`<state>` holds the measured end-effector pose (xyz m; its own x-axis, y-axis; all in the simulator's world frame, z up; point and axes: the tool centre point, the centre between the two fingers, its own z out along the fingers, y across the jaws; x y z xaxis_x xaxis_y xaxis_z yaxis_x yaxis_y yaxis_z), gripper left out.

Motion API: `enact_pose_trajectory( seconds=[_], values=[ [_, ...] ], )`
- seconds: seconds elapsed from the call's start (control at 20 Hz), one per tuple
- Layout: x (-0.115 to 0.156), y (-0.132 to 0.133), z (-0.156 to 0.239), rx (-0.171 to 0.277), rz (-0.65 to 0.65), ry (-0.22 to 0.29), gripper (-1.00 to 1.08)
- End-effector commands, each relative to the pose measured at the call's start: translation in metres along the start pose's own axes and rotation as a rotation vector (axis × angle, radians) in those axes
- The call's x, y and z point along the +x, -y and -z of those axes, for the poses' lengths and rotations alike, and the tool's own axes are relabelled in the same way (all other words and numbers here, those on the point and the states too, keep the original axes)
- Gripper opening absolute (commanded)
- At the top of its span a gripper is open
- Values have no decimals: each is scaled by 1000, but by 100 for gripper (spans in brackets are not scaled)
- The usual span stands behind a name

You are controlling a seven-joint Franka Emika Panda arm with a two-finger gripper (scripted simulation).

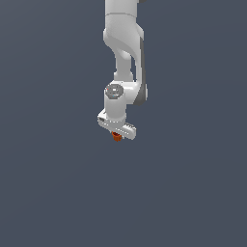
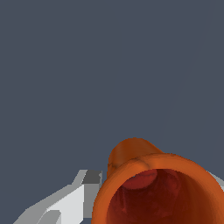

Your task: Pick up the object and move it to a goal position.

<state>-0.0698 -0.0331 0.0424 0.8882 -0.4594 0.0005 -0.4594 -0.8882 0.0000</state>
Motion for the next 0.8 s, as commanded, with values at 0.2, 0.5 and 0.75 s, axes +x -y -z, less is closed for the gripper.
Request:
enact_pose_trajectory(
  seconds=[0.2, 0.5, 0.75],
  values=[
    [-22, 63, 6, 0, 1, -1, -100],
    [-48, 137, 13, 0, 1, -1, -100],
    [-65, 191, 17, 0, 1, 0, -100]
  ],
)
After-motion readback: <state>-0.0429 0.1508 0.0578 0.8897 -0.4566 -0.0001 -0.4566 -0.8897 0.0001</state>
